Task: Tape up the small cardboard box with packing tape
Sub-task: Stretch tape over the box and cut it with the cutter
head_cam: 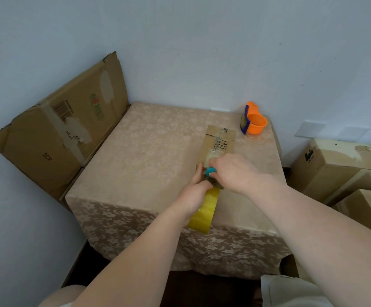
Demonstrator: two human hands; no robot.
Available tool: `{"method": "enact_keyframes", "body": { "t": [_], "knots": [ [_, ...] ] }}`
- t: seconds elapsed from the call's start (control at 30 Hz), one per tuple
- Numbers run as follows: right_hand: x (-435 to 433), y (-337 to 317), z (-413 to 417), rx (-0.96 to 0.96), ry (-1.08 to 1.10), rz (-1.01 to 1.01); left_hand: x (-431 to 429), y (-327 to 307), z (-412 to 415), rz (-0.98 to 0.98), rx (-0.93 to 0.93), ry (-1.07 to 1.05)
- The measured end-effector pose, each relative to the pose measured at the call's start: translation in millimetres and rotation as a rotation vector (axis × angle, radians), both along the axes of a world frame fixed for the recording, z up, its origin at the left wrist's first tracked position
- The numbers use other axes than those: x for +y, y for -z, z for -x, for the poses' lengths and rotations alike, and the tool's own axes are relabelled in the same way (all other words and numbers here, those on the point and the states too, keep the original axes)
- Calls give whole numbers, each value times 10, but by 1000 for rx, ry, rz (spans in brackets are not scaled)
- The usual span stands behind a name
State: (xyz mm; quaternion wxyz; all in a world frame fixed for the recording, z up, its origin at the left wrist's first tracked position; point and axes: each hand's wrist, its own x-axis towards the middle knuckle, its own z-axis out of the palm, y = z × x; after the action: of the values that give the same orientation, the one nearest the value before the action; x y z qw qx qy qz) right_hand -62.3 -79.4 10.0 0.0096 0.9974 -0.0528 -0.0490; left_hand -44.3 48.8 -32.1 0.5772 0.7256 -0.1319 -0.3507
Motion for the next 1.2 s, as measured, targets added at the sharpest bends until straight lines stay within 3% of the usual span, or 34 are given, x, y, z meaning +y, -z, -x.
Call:
{"method": "enact_keyframes", "body": {
  "t": [0.7, 1.2],
  "knots": [
    [173, -50, -30, 72, -36, 116, 73, 58, 20, 27, 44, -20],
    [-41, -59, -5, 46, -11, -104, 18, 0, -34, -20, 11, 45]
  ]
}}
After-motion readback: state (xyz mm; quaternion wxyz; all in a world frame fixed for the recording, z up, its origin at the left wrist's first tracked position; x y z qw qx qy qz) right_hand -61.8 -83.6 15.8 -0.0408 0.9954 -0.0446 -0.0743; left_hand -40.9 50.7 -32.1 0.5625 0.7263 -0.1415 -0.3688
